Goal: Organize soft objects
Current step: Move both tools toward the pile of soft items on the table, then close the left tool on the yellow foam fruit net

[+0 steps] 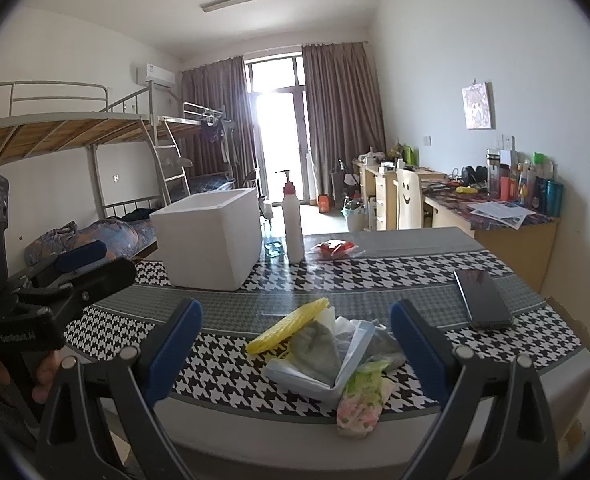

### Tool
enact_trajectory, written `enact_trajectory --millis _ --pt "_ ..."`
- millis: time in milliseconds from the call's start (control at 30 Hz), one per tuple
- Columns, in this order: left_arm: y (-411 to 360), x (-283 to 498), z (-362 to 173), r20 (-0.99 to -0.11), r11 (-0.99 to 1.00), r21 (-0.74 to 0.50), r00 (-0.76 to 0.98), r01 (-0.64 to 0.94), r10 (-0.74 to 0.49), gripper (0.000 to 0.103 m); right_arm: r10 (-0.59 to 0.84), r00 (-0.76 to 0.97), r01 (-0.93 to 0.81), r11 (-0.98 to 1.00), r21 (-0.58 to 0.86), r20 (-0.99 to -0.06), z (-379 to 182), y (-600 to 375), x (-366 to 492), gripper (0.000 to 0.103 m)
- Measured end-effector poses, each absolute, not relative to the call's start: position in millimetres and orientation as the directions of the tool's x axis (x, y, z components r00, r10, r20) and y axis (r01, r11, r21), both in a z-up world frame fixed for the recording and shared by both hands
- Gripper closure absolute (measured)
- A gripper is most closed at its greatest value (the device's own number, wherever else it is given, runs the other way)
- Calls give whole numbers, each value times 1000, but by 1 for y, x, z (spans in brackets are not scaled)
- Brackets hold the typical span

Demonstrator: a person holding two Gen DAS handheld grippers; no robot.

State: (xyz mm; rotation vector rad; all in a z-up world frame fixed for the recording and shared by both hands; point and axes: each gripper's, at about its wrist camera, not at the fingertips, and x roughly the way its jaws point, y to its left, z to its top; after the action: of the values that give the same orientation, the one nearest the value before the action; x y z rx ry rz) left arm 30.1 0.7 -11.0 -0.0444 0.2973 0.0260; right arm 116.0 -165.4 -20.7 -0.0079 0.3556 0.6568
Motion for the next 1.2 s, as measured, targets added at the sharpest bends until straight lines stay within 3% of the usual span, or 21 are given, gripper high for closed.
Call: enact_trajectory --millis 1200 --pt "-20 122 -66 -544 998 32 839 51 -26 3 484 715 -486 863 138 -505 -58 -169 171 6"
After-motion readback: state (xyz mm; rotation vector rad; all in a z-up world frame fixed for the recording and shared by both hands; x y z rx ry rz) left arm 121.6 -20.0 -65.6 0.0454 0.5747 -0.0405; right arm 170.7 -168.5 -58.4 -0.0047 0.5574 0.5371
